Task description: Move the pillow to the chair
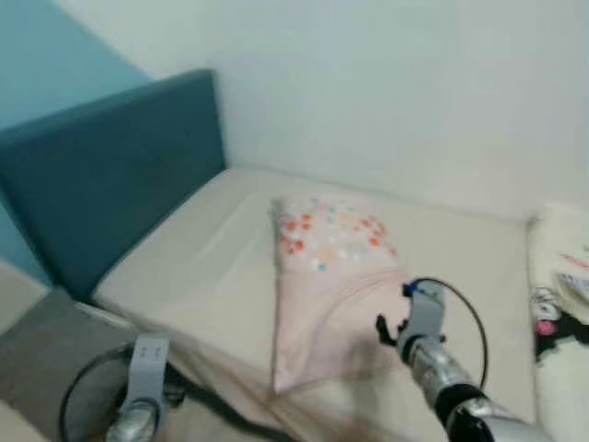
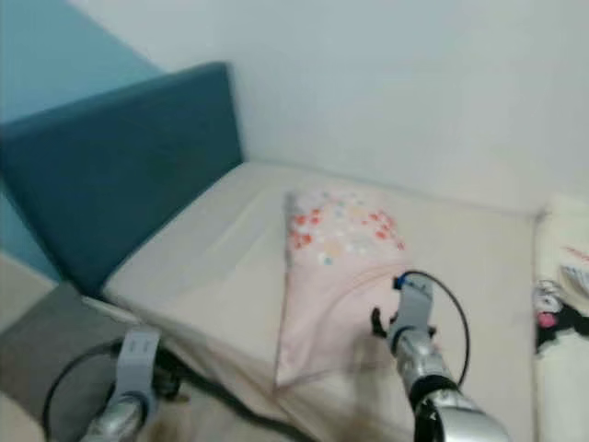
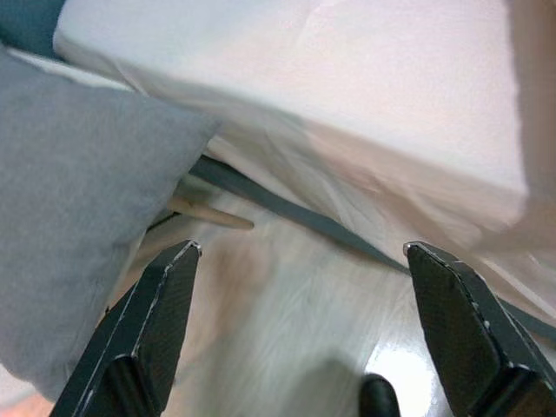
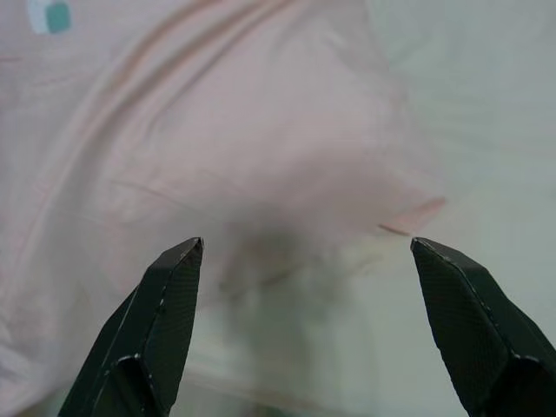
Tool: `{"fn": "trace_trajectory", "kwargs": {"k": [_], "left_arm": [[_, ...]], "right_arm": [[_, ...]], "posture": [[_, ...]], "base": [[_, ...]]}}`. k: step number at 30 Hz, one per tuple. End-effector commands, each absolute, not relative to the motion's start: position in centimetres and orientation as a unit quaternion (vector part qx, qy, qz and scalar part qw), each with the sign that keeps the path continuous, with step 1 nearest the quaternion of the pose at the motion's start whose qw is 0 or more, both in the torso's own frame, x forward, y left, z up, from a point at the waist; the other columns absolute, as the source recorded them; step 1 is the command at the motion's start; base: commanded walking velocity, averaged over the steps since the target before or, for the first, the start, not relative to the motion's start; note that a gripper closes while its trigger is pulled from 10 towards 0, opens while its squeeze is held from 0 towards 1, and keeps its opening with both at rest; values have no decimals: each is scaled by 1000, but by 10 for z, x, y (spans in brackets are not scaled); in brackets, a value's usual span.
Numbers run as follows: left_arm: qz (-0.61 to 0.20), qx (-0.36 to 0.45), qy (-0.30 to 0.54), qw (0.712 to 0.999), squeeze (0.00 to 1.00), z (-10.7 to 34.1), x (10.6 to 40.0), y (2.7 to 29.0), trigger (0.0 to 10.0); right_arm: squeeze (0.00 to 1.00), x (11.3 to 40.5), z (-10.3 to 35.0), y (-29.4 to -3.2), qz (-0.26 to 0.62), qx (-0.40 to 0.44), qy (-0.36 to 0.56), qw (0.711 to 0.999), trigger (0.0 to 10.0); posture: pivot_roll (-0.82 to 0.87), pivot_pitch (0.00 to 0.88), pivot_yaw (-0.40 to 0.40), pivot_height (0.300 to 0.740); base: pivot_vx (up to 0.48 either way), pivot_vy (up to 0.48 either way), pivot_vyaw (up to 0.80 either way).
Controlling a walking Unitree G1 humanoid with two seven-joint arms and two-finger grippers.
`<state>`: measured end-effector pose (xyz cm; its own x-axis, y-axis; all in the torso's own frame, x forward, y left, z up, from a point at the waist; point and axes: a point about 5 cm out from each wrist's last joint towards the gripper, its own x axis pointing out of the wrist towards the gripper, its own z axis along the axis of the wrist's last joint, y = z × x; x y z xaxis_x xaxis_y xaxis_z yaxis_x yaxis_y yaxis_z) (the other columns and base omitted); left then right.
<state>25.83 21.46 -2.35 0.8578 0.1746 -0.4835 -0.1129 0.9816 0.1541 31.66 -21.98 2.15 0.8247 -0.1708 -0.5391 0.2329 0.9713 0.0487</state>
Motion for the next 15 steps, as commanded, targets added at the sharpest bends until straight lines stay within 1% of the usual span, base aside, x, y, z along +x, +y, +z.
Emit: {"fn": "trace_trajectory", "kwargs": {"k": [1,5,6,9,11,15], "left_arm": [[71,67,265,959,0,-27,254,216,10000],[70,68,264,959,0,-27,254,216,10000],[71,68,265,959,0,-27,253,216,10000],[71,69,265,959,0,-28,252,217,10000],[73,70,266,959,0,-28,252,217,10000],[75,71,264,959,0,-27,252,218,10000]], "right_arm": [[0,316,19,-214,-102,68,283,951,10000],[0,316,19,-214,-102,71,283,951,10000],[0,316,18,-213,-100,78,281,951,10000],[0,316,19,-213,-97,81,279,952,10000],[0,319,22,-209,-88,106,267,954,10000],[0,324,27,-206,-76,135,251,956,10000]], "posture": [[-91,42,-5,645],[-91,48,-4,635],[-91,48,-4,625],[-91,51,-3,615],[-90,54,-3,600],[-90,54,-3,585]], "base": [[0,0,0],[0,0,0],[0,0,0],[0,0,0],[0,0,0],[0,0,0]]}}
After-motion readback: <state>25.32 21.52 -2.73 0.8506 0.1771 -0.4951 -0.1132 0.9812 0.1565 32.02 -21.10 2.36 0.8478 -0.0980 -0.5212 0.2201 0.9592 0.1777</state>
